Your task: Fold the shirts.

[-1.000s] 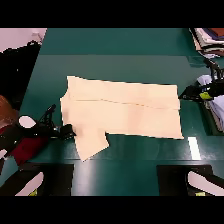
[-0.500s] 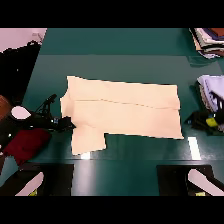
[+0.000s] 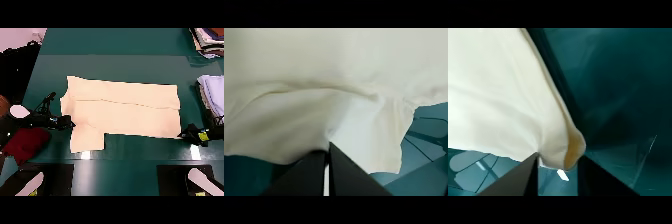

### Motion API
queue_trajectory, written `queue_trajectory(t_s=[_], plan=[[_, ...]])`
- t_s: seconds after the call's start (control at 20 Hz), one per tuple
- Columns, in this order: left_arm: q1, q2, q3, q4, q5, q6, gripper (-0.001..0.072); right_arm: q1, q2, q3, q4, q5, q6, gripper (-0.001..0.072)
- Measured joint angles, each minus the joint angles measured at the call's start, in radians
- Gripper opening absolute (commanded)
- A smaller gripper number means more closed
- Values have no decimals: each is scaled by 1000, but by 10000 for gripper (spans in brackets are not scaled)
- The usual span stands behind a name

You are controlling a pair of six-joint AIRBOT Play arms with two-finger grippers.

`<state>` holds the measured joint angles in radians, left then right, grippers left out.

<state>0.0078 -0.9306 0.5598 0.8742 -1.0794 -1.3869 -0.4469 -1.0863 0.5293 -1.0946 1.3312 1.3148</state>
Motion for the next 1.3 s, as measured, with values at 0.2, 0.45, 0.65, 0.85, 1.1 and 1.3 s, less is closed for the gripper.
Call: queue_trajectory(t_s=[0.2, 0.45, 0.65, 0.85, 1.1, 1.3], plan=[[0, 8, 10, 24, -39, 0, 20, 70, 4, 7, 6, -9, -31, 13], [0, 174, 21, 117, -167, -47, 21, 142, 131, 83, -81, 107, -40, 13], [0, 328, 37, 138, -381, -106, 21, 143, 323, 120, -179, 227, -18, 12], [0, 378, 122, 140, -438, -140, 21, 154, 431, 196, -238, 287, 16, 13], [0, 261, 197, 178, -256, -103, 23, 260, 275, 347, -253, 222, 44, 13], [-1, 55, 238, 191, -51, -64, 27, 349, 21, 499, -232, 132, 69, 67]])
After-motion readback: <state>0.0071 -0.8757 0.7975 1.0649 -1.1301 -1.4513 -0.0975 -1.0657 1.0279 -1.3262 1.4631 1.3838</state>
